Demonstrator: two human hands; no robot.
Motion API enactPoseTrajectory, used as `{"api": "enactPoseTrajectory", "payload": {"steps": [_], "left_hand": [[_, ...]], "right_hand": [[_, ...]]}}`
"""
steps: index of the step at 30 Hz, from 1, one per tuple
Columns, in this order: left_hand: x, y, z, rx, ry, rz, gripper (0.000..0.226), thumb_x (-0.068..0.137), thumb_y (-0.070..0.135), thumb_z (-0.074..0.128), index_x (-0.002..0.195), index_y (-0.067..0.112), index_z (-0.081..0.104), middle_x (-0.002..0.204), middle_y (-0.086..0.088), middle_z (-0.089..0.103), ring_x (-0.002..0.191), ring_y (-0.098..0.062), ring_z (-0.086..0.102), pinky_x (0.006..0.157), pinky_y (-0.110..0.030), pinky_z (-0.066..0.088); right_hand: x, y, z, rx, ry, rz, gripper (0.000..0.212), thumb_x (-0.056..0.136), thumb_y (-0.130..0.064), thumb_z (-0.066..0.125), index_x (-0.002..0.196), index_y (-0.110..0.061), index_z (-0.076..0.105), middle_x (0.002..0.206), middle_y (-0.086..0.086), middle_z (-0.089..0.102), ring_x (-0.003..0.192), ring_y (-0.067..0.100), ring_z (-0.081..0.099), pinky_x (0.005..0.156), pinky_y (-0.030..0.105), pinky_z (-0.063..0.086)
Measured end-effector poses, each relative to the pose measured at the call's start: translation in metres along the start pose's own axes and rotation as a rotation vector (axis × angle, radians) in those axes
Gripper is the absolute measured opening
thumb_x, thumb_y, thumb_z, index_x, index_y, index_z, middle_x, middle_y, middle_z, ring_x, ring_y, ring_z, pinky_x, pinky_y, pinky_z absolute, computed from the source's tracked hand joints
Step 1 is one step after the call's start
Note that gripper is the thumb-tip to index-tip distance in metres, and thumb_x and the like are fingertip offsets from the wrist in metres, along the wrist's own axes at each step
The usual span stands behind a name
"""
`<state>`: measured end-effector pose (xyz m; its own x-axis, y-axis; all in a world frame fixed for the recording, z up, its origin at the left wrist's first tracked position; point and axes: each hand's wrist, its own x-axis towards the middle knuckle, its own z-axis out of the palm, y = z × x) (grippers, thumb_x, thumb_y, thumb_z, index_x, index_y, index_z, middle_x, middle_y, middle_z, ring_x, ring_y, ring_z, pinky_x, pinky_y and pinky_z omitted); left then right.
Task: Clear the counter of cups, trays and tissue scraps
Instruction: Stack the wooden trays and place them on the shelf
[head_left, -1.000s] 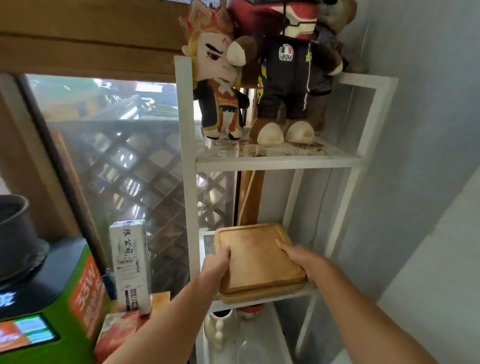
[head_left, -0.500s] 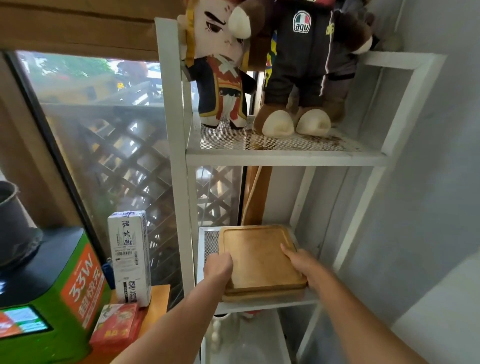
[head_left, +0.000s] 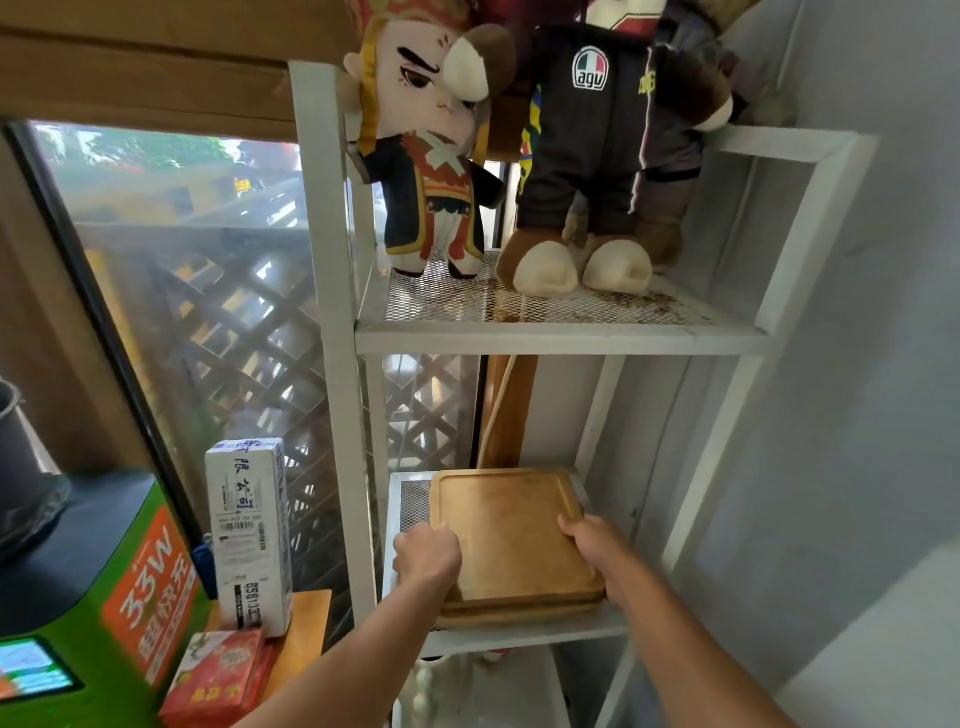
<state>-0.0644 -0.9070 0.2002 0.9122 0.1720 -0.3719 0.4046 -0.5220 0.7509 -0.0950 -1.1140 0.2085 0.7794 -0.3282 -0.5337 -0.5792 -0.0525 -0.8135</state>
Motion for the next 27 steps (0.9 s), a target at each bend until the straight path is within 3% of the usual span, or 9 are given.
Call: {"api": "enactPoseTrajectory", "payload": {"steps": [4, 9, 15, 23, 27], "left_hand": [[-0.005, 0.002, 0.005, 0.105, 0.025, -0.007, 0.039, 0.105, 0.028, 0.032, 0.128, 0.005, 0.054, 0.138, -0.017, 0.047, 0.126, -0.031, 0.044, 0.107, -0.044, 0.035], [-0.007, -0.003, 0.003, 0.028, 0.037, 0.030, 0.035, 0.105, 0.023, 0.036, 0.118, 0.001, 0.060, 0.130, -0.018, 0.050, 0.112, -0.031, 0.054, 0.103, -0.044, 0.044], [-0.013, -0.009, -0.001, 0.028, -0.023, 0.042, 0.035, 0.103, 0.021, 0.039, 0.126, 0.002, 0.057, 0.129, -0.021, 0.055, 0.115, -0.036, 0.057, 0.102, -0.048, 0.048], [-0.048, -0.016, -0.021, 0.116, -0.142, 0.095, 0.030, 0.098, 0.014, 0.048, 0.126, 0.003, 0.052, 0.130, -0.019, 0.054, 0.114, -0.031, 0.057, 0.100, -0.042, 0.051], [-0.074, -0.026, -0.036, 0.195, -0.201, 0.207, 0.034, 0.096, 0.014, 0.049, 0.128, 0.003, 0.049, 0.132, -0.019, 0.050, 0.113, -0.030, 0.056, 0.098, -0.038, 0.051]], "right_hand": [[0.002, 0.007, -0.004, 0.012, -0.001, -0.010, 0.040, 0.099, -0.037, 0.057, 0.132, -0.015, 0.052, 0.114, 0.008, 0.064, 0.104, 0.029, 0.061, 0.097, 0.051, 0.050], [0.000, 0.010, 0.000, -0.092, 0.059, -0.062, 0.057, 0.096, -0.038, 0.061, 0.146, -0.016, 0.043, 0.126, 0.008, 0.060, 0.115, 0.031, 0.057, 0.101, 0.051, 0.048], [-0.013, 0.007, 0.003, -0.234, 0.174, -0.133, 0.054, 0.095, -0.034, 0.064, 0.142, -0.014, 0.048, 0.127, 0.008, 0.061, 0.115, 0.029, 0.058, 0.098, 0.047, 0.050], [-0.076, 0.011, 0.008, -0.656, 0.315, -0.159, 0.025, 0.095, -0.027, 0.061, 0.116, -0.013, 0.061, 0.089, -0.003, 0.059, 0.075, 0.012, 0.056, 0.057, 0.024, 0.040], [-0.117, 0.006, 0.022, -0.775, 0.303, -0.227, 0.020, 0.094, -0.025, 0.058, 0.107, -0.010, 0.064, 0.100, 0.005, 0.064, 0.090, 0.020, 0.062, 0.077, 0.032, 0.053]]}}
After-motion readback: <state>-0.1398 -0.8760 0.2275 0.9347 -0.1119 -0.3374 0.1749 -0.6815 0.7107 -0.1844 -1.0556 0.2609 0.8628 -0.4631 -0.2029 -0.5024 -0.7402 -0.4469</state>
